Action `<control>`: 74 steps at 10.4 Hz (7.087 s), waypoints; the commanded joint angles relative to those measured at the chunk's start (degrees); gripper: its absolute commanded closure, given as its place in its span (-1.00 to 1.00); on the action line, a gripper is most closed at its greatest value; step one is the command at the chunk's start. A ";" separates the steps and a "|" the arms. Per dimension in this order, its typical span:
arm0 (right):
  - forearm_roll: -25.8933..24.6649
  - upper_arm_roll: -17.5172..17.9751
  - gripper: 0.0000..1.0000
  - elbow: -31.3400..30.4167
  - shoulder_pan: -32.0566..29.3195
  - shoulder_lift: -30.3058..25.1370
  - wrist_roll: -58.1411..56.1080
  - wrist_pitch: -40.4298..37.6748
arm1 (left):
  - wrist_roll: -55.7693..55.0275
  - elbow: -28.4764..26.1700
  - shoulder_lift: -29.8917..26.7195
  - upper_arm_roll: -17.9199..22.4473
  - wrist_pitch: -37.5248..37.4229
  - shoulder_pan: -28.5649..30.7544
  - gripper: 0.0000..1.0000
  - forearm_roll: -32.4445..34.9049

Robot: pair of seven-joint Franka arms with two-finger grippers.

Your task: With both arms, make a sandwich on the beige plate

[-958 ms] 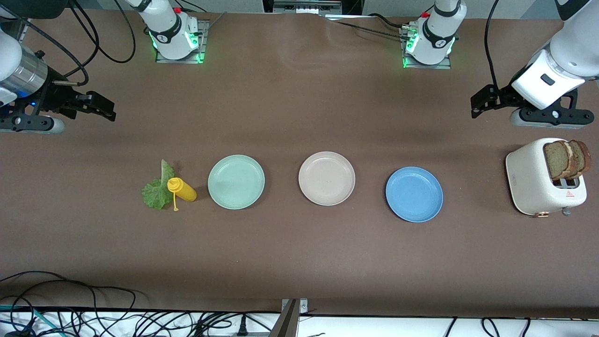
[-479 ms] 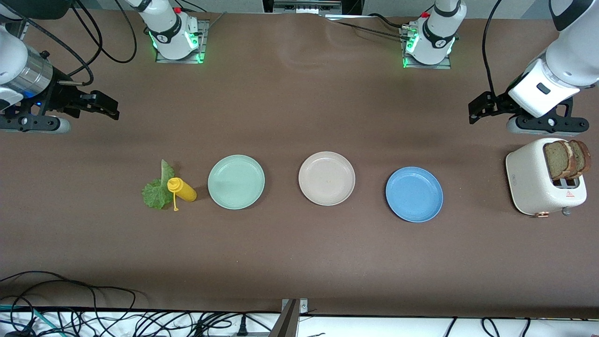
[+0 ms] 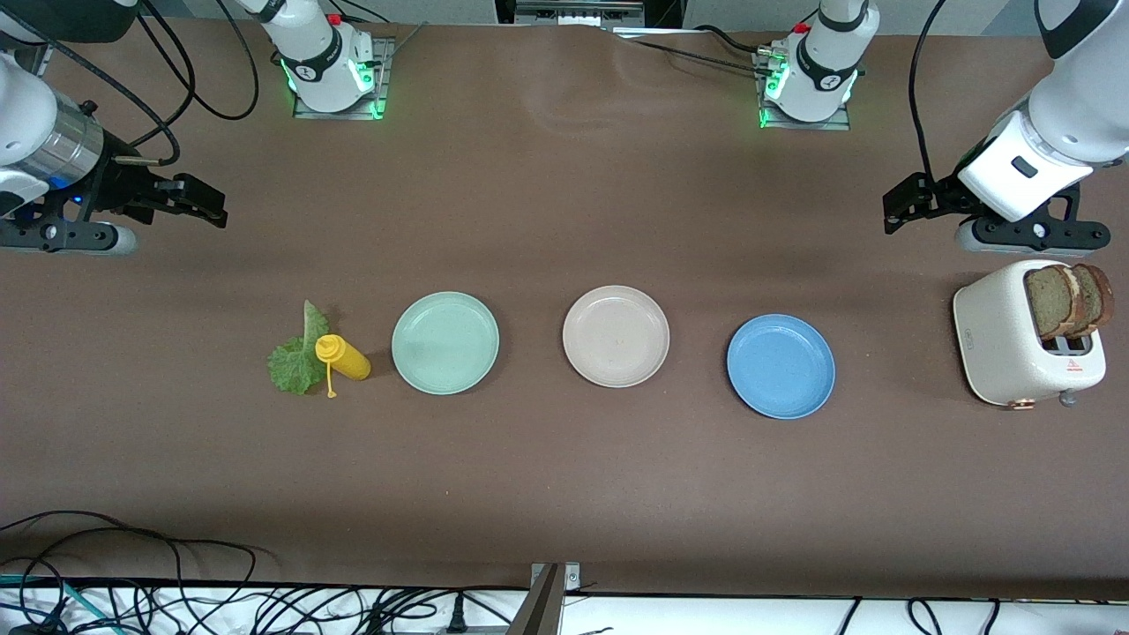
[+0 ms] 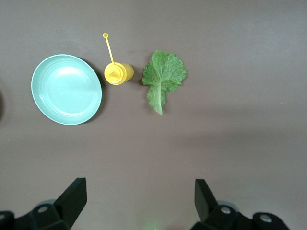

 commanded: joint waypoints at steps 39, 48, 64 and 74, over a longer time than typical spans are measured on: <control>-0.21 -0.89 -1.00 0.59 -0.65 2.38 -5.70 -0.91 | 0.80 1.91 0.82 -0.21 0.56 0.39 -1.00 0.87; 0.23 -3.95 -1.00 -1.34 -1.18 3.87 -15.17 0.67 | 0.80 1.82 0.82 -0.12 0.47 0.48 -1.00 0.87; 2.41 -8.80 -1.00 -13.56 -1.35 12.21 -41.97 21.93 | 16.00 1.91 9.25 1.47 9.14 19.00 -1.00 5.24; 15.52 -8.80 -1.00 -12.77 -4.34 25.40 -46.41 30.10 | 19.86 -10.92 14.10 1.20 23.59 25.26 -1.00 12.64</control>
